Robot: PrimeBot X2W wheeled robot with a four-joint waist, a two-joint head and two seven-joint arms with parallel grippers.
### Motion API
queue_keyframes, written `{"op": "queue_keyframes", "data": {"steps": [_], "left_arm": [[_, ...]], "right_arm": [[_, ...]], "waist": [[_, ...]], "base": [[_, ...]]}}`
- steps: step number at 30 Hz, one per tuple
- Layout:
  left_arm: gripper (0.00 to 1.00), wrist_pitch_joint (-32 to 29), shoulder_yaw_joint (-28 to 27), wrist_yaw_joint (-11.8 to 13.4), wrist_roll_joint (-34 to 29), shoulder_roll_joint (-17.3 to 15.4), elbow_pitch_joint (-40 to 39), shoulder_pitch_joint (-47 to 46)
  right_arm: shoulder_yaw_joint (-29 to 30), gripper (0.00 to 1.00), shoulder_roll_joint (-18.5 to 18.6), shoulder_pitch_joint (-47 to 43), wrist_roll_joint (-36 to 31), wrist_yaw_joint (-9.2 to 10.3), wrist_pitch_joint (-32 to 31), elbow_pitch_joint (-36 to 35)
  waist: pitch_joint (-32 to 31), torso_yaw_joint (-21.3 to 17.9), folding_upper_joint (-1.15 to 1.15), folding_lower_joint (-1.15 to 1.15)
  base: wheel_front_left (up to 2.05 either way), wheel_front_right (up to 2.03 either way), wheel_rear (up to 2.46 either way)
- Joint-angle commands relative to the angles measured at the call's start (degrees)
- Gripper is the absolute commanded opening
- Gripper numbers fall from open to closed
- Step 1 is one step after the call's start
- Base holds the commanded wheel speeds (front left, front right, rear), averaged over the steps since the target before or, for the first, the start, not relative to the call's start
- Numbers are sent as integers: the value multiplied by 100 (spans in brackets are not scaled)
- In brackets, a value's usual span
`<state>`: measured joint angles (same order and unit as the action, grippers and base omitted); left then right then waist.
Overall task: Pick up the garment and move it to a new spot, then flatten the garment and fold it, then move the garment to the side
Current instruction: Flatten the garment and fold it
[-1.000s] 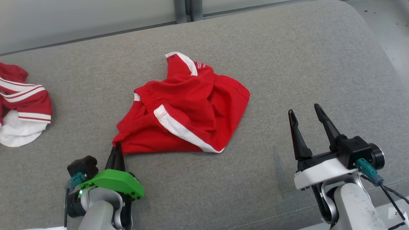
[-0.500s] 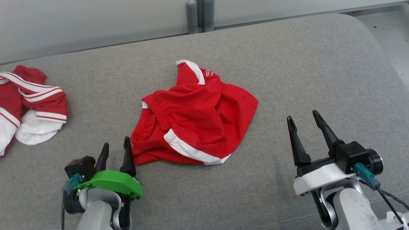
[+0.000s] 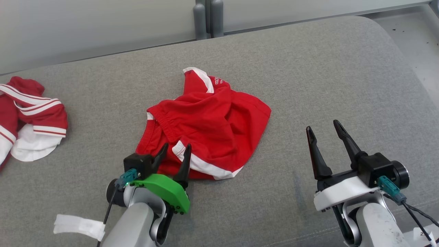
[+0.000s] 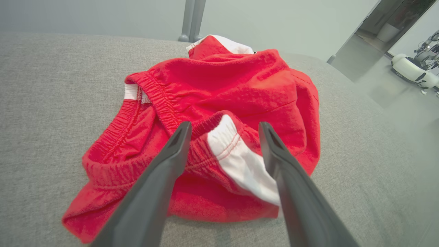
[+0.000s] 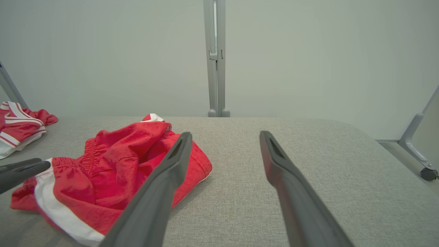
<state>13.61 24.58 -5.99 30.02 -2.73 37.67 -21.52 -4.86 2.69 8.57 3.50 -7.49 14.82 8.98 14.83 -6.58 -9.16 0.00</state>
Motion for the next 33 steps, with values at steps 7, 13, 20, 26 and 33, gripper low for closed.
{"op": "queue_keyframes", "data": {"steps": [7,13,20,26,33], "left_arm": [[100,-510,399,-39,-300,-188,556,-612],[36,-893,620,-108,-194,-367,628,-722],[0,-766,516,-66,13,-559,489,-596],[0,-522,123,181,283,-766,422,-335],[0,-373,-343,407,659,-988,518,-94]], "right_arm": [[17,100,16,23,41,0,39,-14],[51,100,16,6,40,0,39,-29],[106,100,16,-25,38,0,39,-53],[125,100,17,-43,40,0,39,-34],[133,100,17,-37,3,0,39,161]], "waist": [[70,-144,0,0],[88,-158,0,0],[60,-61,0,0],[36,68,0,0],[53,220,0,0]], "base": [[0,0,0],[0,0,0],[0,0,0],[0,0,0],[0,0,0]]}}
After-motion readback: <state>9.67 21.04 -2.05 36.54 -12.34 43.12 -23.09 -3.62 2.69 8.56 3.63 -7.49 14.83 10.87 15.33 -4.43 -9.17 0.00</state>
